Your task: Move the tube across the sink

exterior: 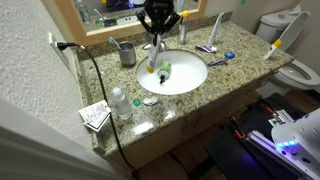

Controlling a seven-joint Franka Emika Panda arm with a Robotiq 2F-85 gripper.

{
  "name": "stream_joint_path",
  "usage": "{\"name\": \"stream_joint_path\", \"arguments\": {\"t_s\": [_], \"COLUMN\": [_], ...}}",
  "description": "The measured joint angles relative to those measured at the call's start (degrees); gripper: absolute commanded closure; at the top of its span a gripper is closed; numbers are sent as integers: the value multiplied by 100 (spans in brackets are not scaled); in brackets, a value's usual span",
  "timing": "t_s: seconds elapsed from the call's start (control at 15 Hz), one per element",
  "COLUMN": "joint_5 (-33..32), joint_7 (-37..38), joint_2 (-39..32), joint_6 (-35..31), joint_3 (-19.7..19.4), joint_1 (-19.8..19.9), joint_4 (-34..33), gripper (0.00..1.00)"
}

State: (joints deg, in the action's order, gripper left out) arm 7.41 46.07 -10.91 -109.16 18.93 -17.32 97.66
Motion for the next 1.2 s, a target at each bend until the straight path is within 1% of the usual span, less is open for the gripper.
{"name": "stream_joint_path", "arguments": {"t_s": [0.07, 0.13, 0.27, 0.33, 0.4, 0.6, 0.73, 1.2], "joint_5": [-192, -363, -518, -541, -545, -536, -536, -557], "joint_7": [188, 377, 651, 692, 697, 697, 697, 1035], "joint_2": [-340, -667, -1231, -1414, -1509, -1546, -1689, -2822], "joint_6": [-129, -235, -343, -344, -344, -342, -371, -428], "joint_3": [-8, -33, -125, -152, -166, -240, -302, -639], "joint_1": [-163, -324, -590, -652, -676, -714, -821, -1393], "joint_4": [-287, -583, -1156, -1349, -1463, -1521, -1607, -2628], "gripper": [99, 96, 96, 96, 99, 99, 99, 99]}}
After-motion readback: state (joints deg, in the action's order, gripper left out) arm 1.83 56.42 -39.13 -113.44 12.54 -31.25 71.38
